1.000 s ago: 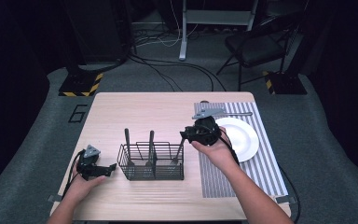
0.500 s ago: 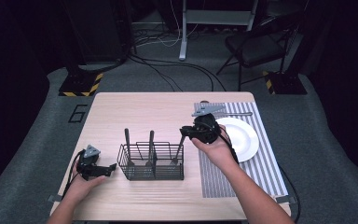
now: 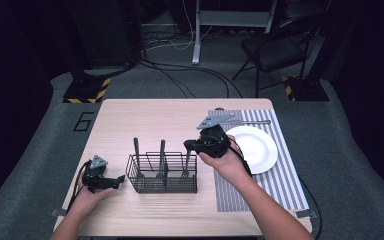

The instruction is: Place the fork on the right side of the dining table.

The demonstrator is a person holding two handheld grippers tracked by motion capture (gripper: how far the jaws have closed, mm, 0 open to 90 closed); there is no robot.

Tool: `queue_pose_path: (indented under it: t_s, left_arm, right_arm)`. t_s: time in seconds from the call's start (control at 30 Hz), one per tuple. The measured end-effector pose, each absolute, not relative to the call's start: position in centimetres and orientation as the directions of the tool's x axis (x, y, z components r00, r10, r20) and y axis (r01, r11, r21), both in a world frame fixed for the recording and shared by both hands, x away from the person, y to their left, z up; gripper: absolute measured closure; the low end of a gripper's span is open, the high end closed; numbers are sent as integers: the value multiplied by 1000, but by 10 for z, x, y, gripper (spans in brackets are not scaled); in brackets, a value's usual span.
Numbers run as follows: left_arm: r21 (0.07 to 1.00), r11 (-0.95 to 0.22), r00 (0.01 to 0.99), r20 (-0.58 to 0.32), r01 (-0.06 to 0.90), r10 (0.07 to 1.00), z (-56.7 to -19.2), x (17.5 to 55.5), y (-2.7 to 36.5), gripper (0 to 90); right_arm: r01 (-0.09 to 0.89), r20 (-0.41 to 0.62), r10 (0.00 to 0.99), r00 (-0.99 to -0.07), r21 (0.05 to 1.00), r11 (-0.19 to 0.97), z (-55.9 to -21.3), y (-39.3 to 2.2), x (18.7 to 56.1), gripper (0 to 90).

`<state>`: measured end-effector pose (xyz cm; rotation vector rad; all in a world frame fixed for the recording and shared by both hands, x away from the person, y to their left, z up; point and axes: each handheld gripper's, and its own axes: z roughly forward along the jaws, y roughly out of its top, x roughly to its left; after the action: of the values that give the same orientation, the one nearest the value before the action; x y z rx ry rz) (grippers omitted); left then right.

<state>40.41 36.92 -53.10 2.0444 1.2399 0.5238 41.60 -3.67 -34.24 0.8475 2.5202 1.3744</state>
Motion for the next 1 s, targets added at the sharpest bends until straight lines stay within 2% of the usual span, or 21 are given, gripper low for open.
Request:
queue_pose_path:
  t_s: [0.4,1.0]
  left_arm:
    - [726,-316,465,-6,610,885,-531,404,369,23]
    - [722,-315,465,-11,616,885,-530,404,369,24]
  right_arm:
    - [381,120,528,-841,824,420,-328,-34,410,867]
    - [331,84,530,-844,860,389,-263,-41,403,867]
